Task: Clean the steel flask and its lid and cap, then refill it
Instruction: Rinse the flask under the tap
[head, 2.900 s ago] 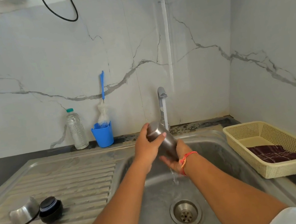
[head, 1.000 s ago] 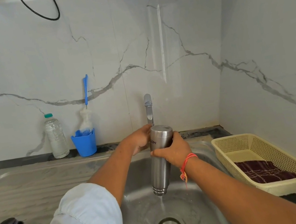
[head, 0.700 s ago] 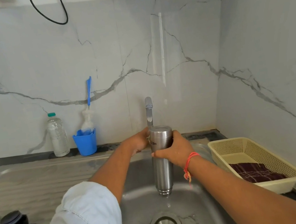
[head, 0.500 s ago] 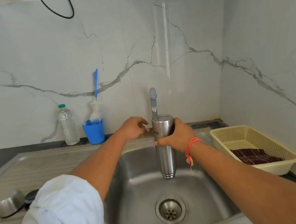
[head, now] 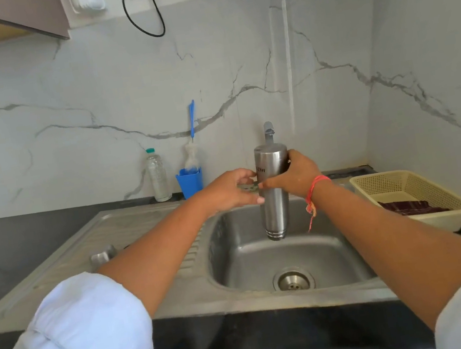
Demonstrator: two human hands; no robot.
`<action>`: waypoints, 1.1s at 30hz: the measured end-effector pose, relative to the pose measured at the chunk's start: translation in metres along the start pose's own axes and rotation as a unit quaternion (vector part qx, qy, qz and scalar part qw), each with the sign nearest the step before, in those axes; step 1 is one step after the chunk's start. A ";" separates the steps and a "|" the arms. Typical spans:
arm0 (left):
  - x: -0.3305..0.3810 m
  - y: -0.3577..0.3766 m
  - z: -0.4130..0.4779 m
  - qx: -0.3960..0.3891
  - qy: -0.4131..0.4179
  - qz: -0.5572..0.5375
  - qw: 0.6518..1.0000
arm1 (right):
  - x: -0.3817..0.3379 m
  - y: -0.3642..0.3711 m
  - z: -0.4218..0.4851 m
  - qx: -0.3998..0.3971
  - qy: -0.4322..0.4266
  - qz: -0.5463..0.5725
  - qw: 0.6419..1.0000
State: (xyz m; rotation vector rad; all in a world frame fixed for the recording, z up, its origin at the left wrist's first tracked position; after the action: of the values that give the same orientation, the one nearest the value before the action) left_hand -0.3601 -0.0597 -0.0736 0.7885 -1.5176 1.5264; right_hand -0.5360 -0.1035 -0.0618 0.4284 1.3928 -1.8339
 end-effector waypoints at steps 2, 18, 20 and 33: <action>0.005 0.006 -0.010 0.007 -0.001 -0.004 1.000 | -0.007 -0.004 -0.007 -0.001 0.004 0.016 1.000; 0.043 -0.065 -0.086 0.241 0.100 -0.001 0.965 | -0.118 0.009 -0.020 -0.066 -0.081 0.211 0.972; 0.037 -0.099 -0.105 0.268 0.095 0.021 0.958 | -0.145 0.030 -0.023 -0.118 -0.090 0.269 0.952; -0.049 -0.262 -0.242 0.406 0.023 0.044 0.913 | -0.313 0.205 -0.056 -0.274 -0.177 0.236 0.915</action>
State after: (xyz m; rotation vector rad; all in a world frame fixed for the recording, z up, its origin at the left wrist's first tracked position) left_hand -0.0793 0.1564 -0.0104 1.1323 -0.8478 2.2594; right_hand -0.1934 0.0462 -0.0068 0.1110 1.3312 -1.0088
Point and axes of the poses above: each hand's wrist, its own z-axis towards the middle knuckle, its own y-axis out of the palm, x = y × z, the point moved 6 cm from there along z, towards the middle knuckle, and after that the axes turned 13 degrees about -z, right-handed, at the moved point
